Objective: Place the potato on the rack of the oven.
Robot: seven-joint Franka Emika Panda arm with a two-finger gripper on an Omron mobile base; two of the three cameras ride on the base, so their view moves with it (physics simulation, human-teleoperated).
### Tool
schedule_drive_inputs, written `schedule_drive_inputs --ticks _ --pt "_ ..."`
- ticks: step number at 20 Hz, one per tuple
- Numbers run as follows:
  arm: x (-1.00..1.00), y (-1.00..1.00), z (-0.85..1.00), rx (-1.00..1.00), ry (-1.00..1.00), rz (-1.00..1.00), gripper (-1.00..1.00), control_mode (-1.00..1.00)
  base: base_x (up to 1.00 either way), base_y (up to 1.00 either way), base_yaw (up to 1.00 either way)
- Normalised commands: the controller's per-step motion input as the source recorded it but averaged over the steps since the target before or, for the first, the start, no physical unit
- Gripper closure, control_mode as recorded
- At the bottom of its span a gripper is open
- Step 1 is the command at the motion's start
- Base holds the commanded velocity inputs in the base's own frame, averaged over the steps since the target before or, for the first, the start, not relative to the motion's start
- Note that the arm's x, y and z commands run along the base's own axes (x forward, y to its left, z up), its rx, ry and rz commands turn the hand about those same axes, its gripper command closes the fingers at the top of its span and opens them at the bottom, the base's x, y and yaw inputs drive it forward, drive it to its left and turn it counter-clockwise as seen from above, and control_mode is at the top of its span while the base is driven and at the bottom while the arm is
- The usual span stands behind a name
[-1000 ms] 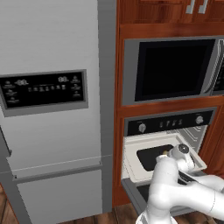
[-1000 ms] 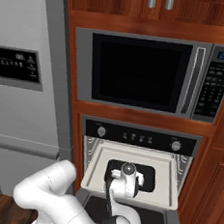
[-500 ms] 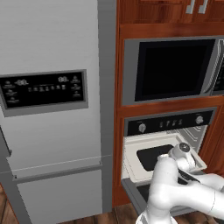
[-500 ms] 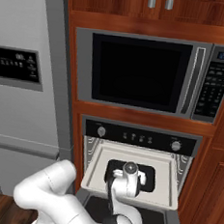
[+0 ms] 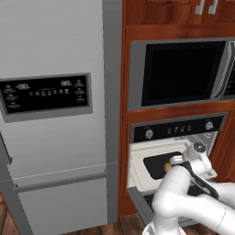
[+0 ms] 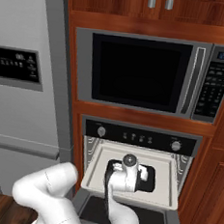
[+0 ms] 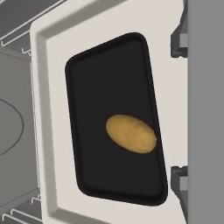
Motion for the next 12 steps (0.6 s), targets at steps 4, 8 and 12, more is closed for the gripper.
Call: schedule_drive_inputs --ticks 4,8,12 --pt "-0.66 -0.01 1.00 0.00 0.05 -0.11 -1.00 -1.00 0.00 0.00 0.00" --pt "-0.85 -0.28 1.00 0.08 0.01 -0.09 -1.00 -1.00 0.00 0.00 0.00" --pt "-0.87 -0.32 1.00 0.13 0.00 -0.09 -1.00 -1.00 0.00 0.00 0.00"
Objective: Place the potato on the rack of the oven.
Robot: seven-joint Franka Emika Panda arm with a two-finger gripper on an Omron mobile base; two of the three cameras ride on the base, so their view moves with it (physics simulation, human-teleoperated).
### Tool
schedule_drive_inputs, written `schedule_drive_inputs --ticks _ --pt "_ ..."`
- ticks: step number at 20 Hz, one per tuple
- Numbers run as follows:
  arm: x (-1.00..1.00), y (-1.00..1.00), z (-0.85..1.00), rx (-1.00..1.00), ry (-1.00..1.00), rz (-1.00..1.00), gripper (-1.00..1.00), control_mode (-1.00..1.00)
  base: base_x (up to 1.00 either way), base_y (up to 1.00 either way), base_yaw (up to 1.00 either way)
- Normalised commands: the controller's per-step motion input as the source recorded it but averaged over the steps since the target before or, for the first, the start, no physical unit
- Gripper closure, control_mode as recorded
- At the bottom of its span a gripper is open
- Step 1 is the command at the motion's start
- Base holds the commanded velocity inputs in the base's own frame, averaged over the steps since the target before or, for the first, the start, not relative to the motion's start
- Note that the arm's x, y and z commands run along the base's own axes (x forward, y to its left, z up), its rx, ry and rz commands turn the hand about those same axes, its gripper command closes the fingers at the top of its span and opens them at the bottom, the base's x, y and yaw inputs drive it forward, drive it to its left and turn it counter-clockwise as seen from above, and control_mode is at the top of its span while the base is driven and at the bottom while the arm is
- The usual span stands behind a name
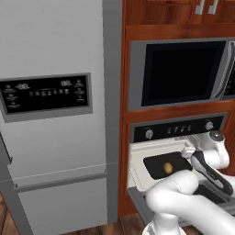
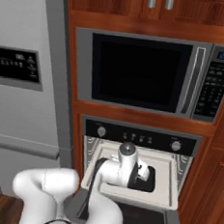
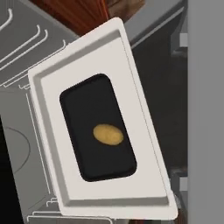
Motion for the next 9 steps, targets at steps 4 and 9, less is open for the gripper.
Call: schedule_drive_inputs --ticks 4,9 --pt "-0.84 -0.18 1.00 0.08 0.02 -0.08 -1.00 -1.00 0.00 0.00 0.00" --pt "-0.86 0.11 1.00 -0.01 0.01 -0.02 -1.00 -1.00 0.00 0.00 0.00"
